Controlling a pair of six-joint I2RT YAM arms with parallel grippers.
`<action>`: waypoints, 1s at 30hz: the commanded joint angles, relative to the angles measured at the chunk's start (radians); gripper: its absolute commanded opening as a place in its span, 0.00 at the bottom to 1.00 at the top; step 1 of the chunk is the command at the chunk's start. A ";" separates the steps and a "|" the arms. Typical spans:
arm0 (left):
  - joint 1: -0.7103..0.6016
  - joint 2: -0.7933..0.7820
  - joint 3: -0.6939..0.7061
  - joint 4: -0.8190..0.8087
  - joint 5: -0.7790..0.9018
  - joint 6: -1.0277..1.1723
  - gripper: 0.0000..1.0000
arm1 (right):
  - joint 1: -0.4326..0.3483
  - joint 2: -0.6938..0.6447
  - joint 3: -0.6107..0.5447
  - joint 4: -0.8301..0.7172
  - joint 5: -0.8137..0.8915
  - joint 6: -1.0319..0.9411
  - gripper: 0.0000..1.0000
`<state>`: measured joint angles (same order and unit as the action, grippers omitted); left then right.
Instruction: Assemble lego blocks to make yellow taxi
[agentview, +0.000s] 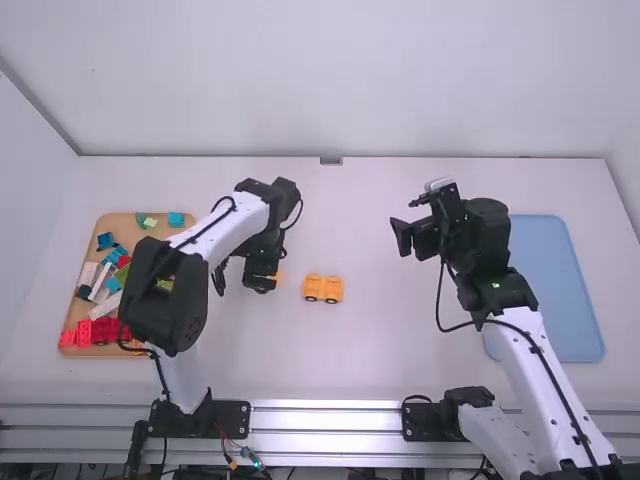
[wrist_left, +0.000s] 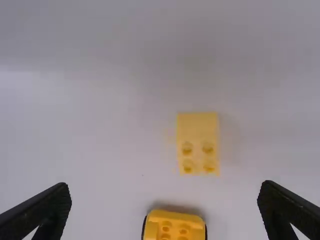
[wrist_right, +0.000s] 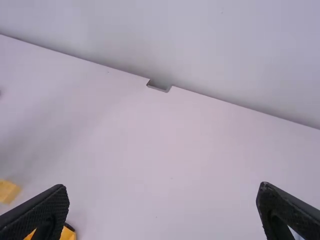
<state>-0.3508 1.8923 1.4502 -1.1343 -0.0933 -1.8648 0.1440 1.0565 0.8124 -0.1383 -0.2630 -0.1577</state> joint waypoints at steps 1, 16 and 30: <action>-0.002 -0.010 0.097 -0.032 -0.163 0.319 0.85 | 0.001 -0.002 0.039 -0.001 -0.006 0.003 0.99; 0.006 -0.010 0.248 0.177 -0.306 2.219 0.99 | 0.001 -0.005 0.039 0.000 -0.006 0.003 0.99; 0.297 -0.020 0.121 0.153 0.896 3.291 0.99 | 0.001 0.001 0.039 -0.003 -0.010 0.003 0.99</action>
<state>-0.0910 1.8919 1.6291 -0.9714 0.4984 1.1248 0.1440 1.0565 0.8124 -0.1383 -0.2634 -0.1577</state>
